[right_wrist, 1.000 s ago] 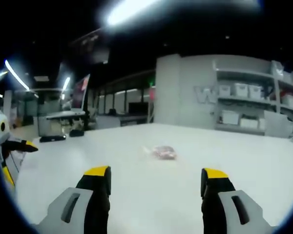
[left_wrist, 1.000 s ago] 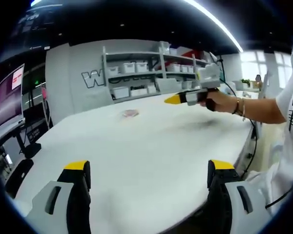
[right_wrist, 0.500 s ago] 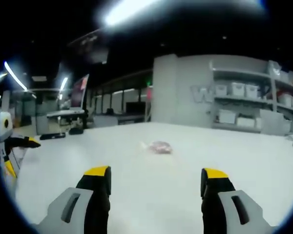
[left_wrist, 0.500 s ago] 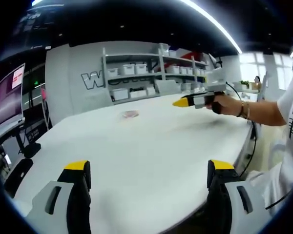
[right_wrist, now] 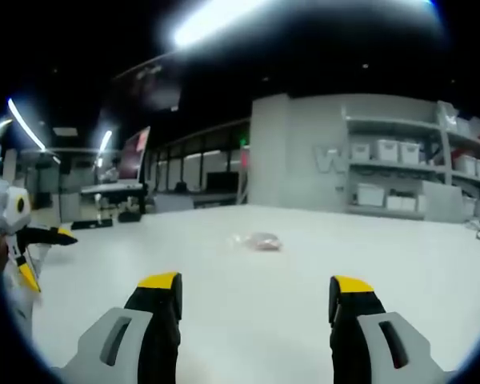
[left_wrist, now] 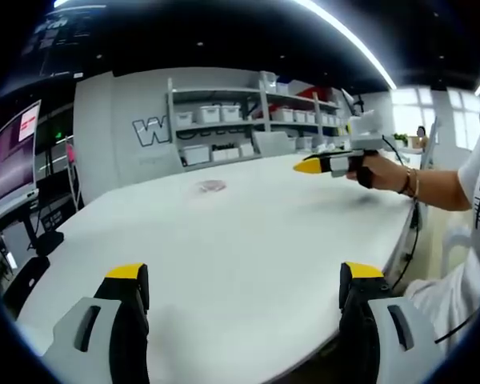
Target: Open the resealable bag by pulling the two sides of the seal apart until the entire bag opening is separated and visibly accessible.
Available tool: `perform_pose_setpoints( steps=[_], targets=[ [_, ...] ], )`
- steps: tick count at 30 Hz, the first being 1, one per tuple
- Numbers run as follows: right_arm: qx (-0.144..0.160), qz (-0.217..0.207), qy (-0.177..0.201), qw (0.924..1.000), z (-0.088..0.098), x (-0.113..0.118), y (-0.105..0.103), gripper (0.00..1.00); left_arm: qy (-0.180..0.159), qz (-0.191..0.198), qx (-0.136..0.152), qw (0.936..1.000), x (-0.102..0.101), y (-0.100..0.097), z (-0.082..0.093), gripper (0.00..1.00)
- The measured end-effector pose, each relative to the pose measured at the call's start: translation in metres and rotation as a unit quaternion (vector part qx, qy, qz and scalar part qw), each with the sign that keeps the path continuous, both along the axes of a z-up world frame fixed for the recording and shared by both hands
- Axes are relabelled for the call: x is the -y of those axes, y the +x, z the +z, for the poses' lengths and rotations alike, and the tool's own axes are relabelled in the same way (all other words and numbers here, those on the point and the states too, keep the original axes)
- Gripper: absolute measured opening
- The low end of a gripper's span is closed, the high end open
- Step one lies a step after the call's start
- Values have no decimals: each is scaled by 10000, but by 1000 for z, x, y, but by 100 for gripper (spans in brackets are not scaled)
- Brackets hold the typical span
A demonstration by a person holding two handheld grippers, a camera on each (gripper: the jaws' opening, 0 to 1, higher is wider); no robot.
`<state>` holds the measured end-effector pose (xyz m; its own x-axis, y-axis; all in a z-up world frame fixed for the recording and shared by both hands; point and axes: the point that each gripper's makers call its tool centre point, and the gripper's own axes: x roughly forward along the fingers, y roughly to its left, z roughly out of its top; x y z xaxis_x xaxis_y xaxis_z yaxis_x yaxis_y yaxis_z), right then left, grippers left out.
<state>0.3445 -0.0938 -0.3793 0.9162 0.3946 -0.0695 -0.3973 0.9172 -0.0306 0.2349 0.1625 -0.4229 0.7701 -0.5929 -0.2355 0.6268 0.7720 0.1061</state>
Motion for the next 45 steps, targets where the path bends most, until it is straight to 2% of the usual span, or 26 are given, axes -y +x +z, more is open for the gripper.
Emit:
perform_pose_setpoints(
  steps=[12, 25, 45],
  targets=[
    [124, -26, 81, 9999, 9, 4, -12, 76, -20, 5, 24, 10000, -1, -1, 1, 98],
    [159, -125, 83, 9998, 5, 16, -29, 76, 0, -18, 9, 10000, 0, 1, -1, 98],
    [440, -420, 174, 9980, 10, 39, -65, 76, -58, -12, -34, 10000, 0, 0, -6, 98]
  ],
)
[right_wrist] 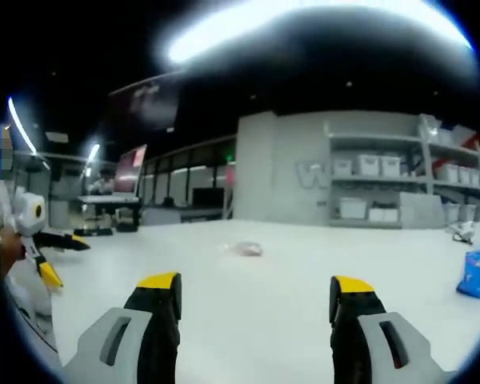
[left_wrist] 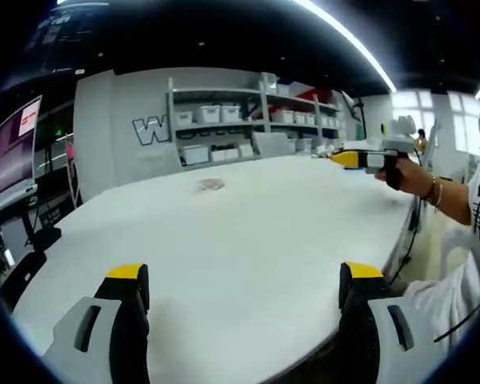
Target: Open the resealable bag by pulling the two sides of the seal apart until the entire bag opening is separated and visibly accessible.
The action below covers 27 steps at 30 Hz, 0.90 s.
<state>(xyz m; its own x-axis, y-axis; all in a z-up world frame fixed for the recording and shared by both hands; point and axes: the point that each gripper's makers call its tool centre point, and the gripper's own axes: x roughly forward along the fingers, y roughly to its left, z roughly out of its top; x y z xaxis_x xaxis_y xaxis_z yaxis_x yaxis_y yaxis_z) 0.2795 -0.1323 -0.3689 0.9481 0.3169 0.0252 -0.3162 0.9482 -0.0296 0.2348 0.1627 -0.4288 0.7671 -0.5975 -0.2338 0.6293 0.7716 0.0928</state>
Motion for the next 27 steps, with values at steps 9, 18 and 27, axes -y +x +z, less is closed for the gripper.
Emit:
perform_pose_setpoints(
  steps=[9, 18, 27],
  targets=[
    [49, -179, 5, 9998, -3, 12, -13, 76, 3, -3, -14, 10000, 0, 0, -1, 98],
    [115, -344, 128, 9993, -3, 22, -21, 76, 9, -9, -21, 10000, -1, 0, -2, 98],
    [258, -503, 220, 9982, 2, 27, -28, 76, 11, 25, -10, 10000, -3, 1, -3, 97]
  ],
)
